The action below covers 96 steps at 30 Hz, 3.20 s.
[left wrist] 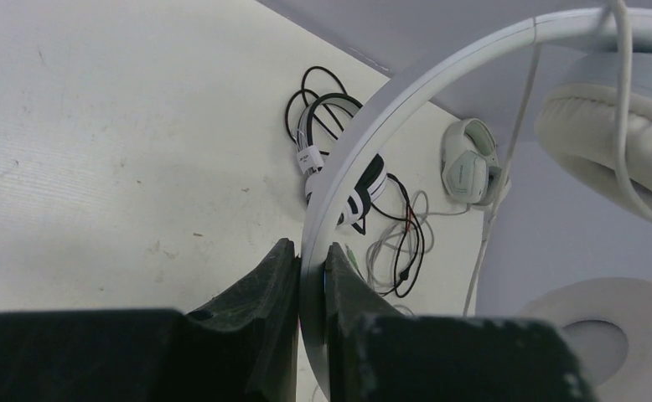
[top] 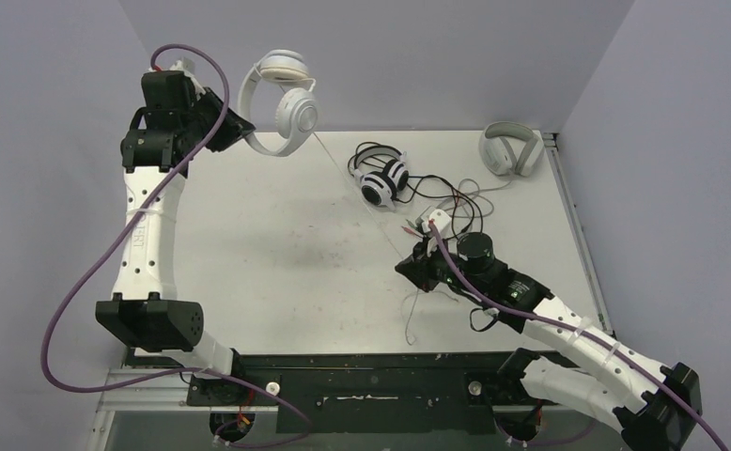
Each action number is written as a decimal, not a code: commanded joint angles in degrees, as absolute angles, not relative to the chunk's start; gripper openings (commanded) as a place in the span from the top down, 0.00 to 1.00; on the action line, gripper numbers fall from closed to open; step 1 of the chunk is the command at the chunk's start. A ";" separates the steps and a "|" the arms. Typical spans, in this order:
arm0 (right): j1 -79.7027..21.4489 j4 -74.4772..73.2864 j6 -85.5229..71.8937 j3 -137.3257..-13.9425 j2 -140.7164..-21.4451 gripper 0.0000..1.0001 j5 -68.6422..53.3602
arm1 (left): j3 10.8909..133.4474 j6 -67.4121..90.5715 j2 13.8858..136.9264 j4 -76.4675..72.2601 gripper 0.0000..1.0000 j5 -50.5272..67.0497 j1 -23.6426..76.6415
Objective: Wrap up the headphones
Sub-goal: Wrap the headphones cable around the headphones.
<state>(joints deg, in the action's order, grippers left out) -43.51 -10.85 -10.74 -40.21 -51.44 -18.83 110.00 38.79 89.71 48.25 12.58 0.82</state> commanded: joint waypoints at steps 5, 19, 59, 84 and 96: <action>-43.07 -9.32 -14.20 -34.26 -48.06 1.00 -16.72 | 118.39 43.14 91.81 44.34 1.00 16.90 -6.61; -53.27 -9.59 -13.50 -44.28 -57.17 1.00 -25.61 | 107.87 43.56 88.23 35.59 1.00 11.11 -4.26; -51.20 -38.85 5.85 -100.25 -77.57 1.00 -17.12 | 75.34 5.44 80.34 19.31 1.00 -20.64 28.39; -35.56 -39.22 0.89 -99.32 -82.26 1.00 -12.37 | 61.32 -2.87 67.80 22.03 1.00 7.92 34.80; -32.87 -44.26 2.82 -98.50 -83.73 0.99 -8.44 | 62.32 -5.32 64.49 31.88 1.00 3.92 34.80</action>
